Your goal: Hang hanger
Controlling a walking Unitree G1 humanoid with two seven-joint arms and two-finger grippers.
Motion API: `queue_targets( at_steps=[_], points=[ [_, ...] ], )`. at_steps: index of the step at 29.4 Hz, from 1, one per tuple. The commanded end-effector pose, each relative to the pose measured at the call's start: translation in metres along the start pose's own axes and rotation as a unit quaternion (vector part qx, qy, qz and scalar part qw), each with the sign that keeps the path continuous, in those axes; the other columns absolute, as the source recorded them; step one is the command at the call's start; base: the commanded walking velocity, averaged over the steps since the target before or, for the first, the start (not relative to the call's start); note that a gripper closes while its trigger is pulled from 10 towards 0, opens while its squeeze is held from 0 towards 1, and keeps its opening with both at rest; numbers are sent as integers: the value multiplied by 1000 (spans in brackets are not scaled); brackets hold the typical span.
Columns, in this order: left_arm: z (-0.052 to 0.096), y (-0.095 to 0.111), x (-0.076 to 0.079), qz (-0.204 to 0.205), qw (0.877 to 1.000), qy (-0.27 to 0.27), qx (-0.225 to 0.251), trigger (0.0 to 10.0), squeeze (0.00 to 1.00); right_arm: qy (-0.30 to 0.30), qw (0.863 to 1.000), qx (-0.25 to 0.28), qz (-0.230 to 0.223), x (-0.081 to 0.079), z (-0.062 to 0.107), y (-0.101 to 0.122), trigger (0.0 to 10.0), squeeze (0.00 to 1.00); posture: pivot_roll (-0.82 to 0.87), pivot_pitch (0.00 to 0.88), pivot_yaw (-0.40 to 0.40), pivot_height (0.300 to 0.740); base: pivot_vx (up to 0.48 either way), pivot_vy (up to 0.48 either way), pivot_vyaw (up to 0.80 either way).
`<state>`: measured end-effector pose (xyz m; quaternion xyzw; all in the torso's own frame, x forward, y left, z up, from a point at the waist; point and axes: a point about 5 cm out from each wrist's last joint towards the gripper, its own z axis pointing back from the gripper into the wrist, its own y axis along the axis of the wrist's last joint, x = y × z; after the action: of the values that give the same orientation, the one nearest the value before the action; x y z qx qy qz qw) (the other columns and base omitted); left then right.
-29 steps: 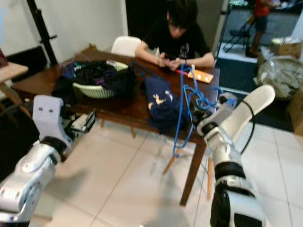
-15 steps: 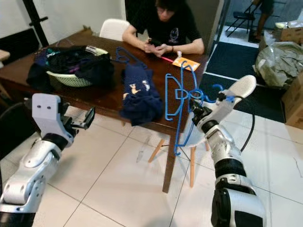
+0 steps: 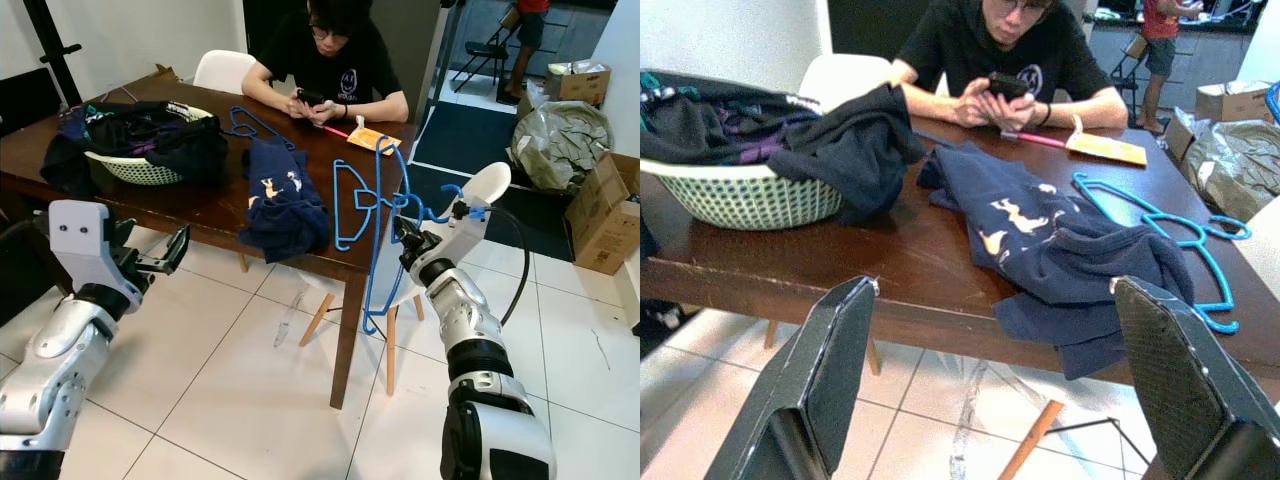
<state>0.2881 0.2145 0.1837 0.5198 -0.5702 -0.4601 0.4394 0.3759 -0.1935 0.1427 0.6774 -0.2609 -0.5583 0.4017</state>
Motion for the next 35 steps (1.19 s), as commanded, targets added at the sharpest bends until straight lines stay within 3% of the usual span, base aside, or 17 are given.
queue_targets(
  at_steps=[1, 4, 14, 23, 28, 30, 32, 35],
  points=[
    [-3, 1, 1, 10, 1000, -4, 6, 10000, 0, -6, 1000, 6, 1, 0, -2, 3, 10000, 0, 111, 0, -75, 740, 277, 0, 0],
    [-6, 3, 2, 12, 1000, -15, 11, 10000, 0, -8, 1000, 2, 0, 1, -2, 3, 10000, 0, 108, 0, -70, 740, 295, 0, -800],
    [-10, 9, 8, 13, 999, -36, 21, 10000, 0, -10, 1000, 2, 3, 0, -3, 3, 10000, 0, 108, 0, -67, 740, 298, 0, 0],
    [-4, 1, 10, -1, 999, -32, -18, 10000, 0, -9, 1000, 1, 3, 0, -3, 3, 10000, 0, 112, 5, -66, 740, 0, 0, 0],
    [0, -10, 9, 1, 997, -63, -55, 10000, 0, -9, 1000, -1, 3, 0, -4, 3, 10000, 0, 110, 6, -70, 740, 0, 0, 0],
    [0, -13, 5, 5, 996, -65, -66, 10000, 0, -9, 1000, -1, 3, -1, -4, 3, 10000, 0, 107, 8, -68, 740, 0, 0, 0],
    [0, -25, -14, 11, 995, -38, -95, 10000, 0, -9, 1000, -1, 4, -1, -4, 4, 10000, 0, 104, 8, -71, 740, 0, 0, 0],
    [-1, -31, -25, 19, 994, -18, -105, 10000, 0, -9, 1000, -1, 5, -1, -5, 4, 10000, 0, 99, 9, -72, 740, 0, 0, 0]
  ],
)
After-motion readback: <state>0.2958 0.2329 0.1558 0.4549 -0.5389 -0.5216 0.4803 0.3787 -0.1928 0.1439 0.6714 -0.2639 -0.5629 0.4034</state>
